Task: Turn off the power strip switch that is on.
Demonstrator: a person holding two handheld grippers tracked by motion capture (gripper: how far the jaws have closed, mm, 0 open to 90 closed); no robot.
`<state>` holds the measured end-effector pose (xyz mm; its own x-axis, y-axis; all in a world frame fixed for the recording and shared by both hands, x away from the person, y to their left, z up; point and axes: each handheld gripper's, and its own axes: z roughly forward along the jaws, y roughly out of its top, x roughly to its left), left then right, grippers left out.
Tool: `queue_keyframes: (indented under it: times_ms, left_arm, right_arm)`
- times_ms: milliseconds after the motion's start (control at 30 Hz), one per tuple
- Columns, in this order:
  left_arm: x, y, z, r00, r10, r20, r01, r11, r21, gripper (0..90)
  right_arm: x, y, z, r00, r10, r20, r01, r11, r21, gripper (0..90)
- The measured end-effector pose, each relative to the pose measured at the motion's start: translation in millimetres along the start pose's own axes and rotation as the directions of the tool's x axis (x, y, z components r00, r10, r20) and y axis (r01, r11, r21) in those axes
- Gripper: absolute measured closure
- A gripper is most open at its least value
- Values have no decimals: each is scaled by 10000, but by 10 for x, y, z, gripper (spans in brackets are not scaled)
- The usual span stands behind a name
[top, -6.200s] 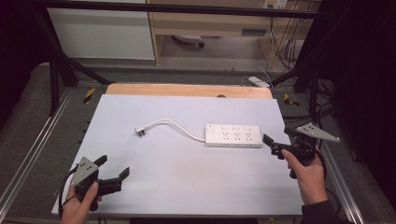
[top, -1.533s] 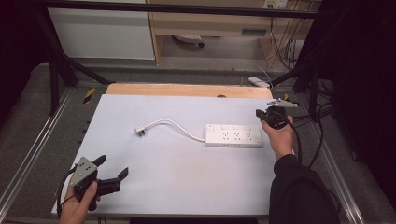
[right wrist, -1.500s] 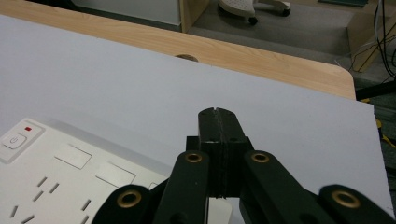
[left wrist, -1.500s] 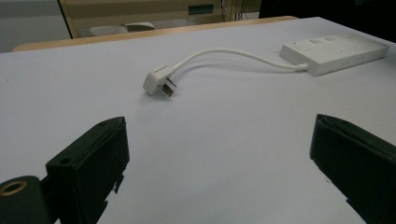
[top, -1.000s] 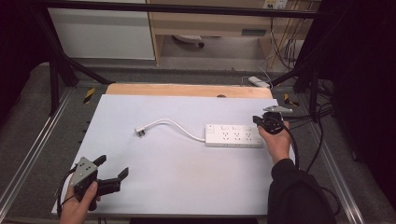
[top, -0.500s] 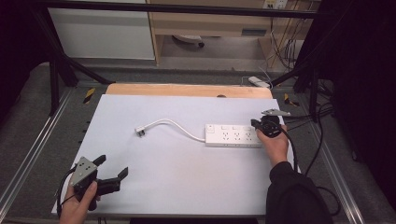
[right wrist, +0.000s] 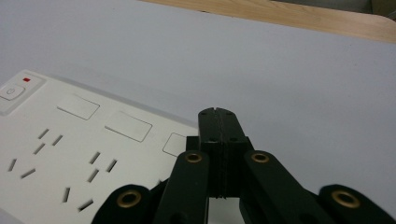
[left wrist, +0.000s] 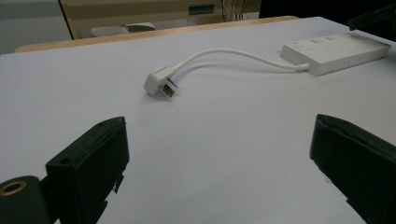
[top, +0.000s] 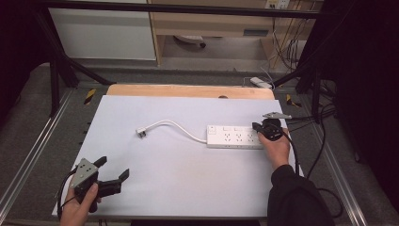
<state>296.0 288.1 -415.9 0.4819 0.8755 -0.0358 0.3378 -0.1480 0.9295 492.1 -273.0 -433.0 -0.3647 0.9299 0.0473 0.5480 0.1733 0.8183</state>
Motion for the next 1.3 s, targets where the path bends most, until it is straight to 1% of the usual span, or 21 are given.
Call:
queue_keyframes:
  times_ms: [267, 433, 633, 733, 933, 1067, 1300]
  left_arm:
    - [2, 1, -4, 10000, 24, 7, -24, 10000, 1, 45]
    - [2, 1, -4, 10000, 20, 2, -20, 10000, -4, 45]
    - [1, 1, -3, 10000, 42, 16, -42, 10000, 3, 45]
    - [1, 1, -3, 10000, 43, 23, -43, 10000, -1, 45]
    - [0, 2, -3, 10000, 61, 29, -61, 10000, 11, 45]
    - [-2, 1, -2, 10000, 61, 18, -61, 10000, 26, 45]
    - [-2, 1, -2, 10000, 45, 6, -45, 10000, 17, 45]
  right_arm:
    - [5, -20, 16, 10000, 39, -37, -39, 10000, 74, 900]
    - [6, -27, 33, 10000, -14, -9, 14, 10000, 81, 900]
    - [8, -35, 44, 10000, 65, -18, -65, 9999, 101, 900]
    - [10, -33, 45, 10000, 11, 4, -11, 9999, 114, 900]
    - [9, -38, 45, 10000, -51, 21, 50, 10000, 72, 900]
    - [11, -48, 45, 10000, 50, 36, -50, 10000, 12, 900]
    - [11, -57, 43, 10000, 22, 36, -22, 10000, -39, 900]
